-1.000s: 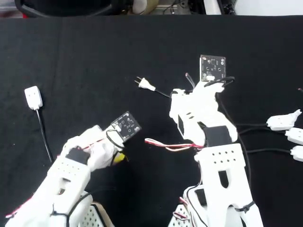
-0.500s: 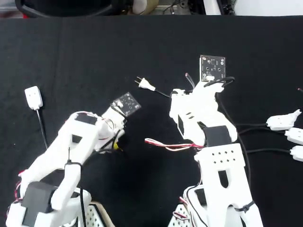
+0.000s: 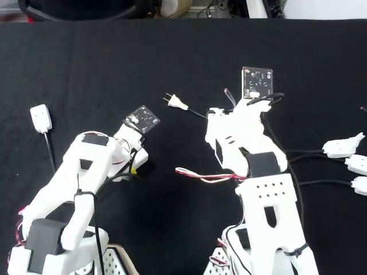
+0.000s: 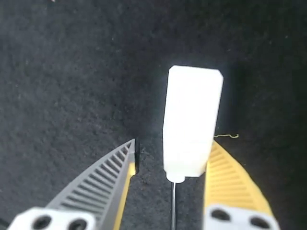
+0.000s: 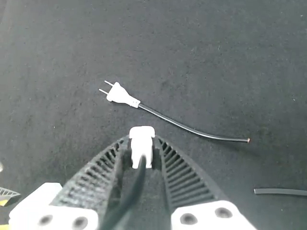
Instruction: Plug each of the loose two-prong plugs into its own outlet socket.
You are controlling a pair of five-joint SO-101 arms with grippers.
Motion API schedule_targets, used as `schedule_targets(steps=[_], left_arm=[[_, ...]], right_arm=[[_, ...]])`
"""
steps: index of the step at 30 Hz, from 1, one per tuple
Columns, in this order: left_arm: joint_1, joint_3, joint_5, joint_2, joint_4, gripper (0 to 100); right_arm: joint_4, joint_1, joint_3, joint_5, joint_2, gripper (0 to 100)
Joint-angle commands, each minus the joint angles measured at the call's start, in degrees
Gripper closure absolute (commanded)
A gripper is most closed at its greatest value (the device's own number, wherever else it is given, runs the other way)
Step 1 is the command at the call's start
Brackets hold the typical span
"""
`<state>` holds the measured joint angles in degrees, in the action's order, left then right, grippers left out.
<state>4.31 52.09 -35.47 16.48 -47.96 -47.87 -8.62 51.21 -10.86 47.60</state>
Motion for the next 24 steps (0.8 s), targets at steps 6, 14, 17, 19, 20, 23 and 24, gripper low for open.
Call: schedule_targets(steps=[6,14,17,19,20,23,24], left_arm=[[-3.56,-5.41,3.87,0.88,-0.35,77],[-6.29,-7.43,8.88,0.88,-0.26,77],[-7.16,-7.78,10.02,0.88,-0.26,77],[-7.16,-7.69,10.02,0.88,-0.35,77],[-7.16,-7.69,10.02,0.88,-0.35,77],[-6.55,-7.60,9.76,0.88,-0.35,77],[-5.93,-7.60,9.67,0.88,-0.35,77]], right_arm=[[0.18,-0.44,-1.71,0.62,0.04,98.5],[0.18,-0.44,-1.71,0.70,0.04,98.5],[0.18,-0.44,-1.71,0.70,0.04,98.5],[0.18,-0.44,-1.71,0.70,-0.04,98.5],[0.18,-0.44,-1.71,0.70,-0.13,98.5],[0.09,-0.53,-1.71,1.85,-0.13,98.5],[0.09,-0.53,-1.71,1.93,-0.13,98.5]])
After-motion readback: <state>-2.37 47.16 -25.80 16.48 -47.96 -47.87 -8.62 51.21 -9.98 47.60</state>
